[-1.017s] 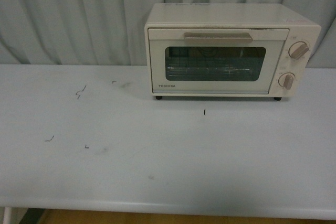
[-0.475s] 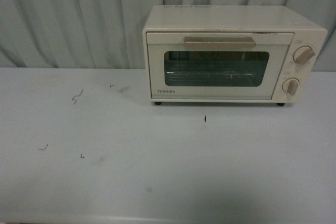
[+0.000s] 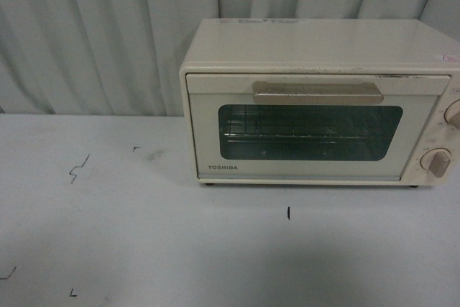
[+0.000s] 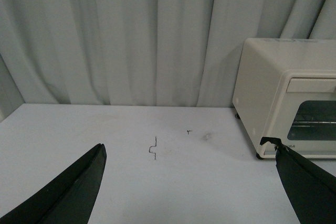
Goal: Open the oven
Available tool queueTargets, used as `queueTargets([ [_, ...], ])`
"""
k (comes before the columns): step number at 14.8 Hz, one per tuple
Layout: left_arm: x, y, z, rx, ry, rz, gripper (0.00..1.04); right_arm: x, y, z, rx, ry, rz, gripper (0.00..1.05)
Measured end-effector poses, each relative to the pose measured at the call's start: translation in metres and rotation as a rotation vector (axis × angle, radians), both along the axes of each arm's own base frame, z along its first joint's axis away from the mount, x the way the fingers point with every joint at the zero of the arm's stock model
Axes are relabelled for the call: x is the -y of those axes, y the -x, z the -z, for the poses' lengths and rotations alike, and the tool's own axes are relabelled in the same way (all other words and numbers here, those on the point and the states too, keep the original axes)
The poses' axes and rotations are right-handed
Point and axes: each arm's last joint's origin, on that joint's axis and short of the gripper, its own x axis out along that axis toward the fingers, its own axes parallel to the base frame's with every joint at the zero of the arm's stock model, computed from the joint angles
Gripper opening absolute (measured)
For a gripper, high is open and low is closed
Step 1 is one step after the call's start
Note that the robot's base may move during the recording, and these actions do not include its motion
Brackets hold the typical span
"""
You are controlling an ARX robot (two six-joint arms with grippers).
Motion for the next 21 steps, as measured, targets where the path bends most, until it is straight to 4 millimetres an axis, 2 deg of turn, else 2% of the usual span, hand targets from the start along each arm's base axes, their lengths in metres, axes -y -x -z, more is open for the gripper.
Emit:
queueTargets([
  [8,0.000,0.000,0.002,-0.036,0.004,0.005,0.98,0.000,0.000,0.000,0.001,0.000,0.000,0.98],
  [9,0.002,-0.001,-0.006,-0.455,0.075,0.066,0.98,0.000,0.000,0.000,0.002,0.000,-0.002,0.98],
  [10,0.005,-0.005,-0.016,-0.600,0.116,0.074,0.98,0.000,0.000,0.000,0.002,0.000,-0.001,0.98],
  [12,0.010,-0.005,-0.025,-0.655,0.144,0.110,0.98,0.000,0.000,0.000,0.001,0.000,0.000,0.98],
  [14,0.029,-0.022,-0.050,-0.587,0.224,0.225,0.98,0.000,0.000,0.000,0.002,0.000,0.000,0.98],
  [15,0.040,-0.034,-0.050,-0.597,0.259,0.254,0.98,0.000,0.000,0.000,0.002,0.000,0.000,0.98],
  [19,0.108,-0.096,-0.019,-0.735,0.392,0.368,0.98,0.000,0.000,0.000,0.001,0.000,0.000,0.98],
  [21,0.134,-0.115,0.009,-0.824,0.436,0.344,0.98,0.000,0.000,0.000,0.002,0.000,0.000,0.98],
])
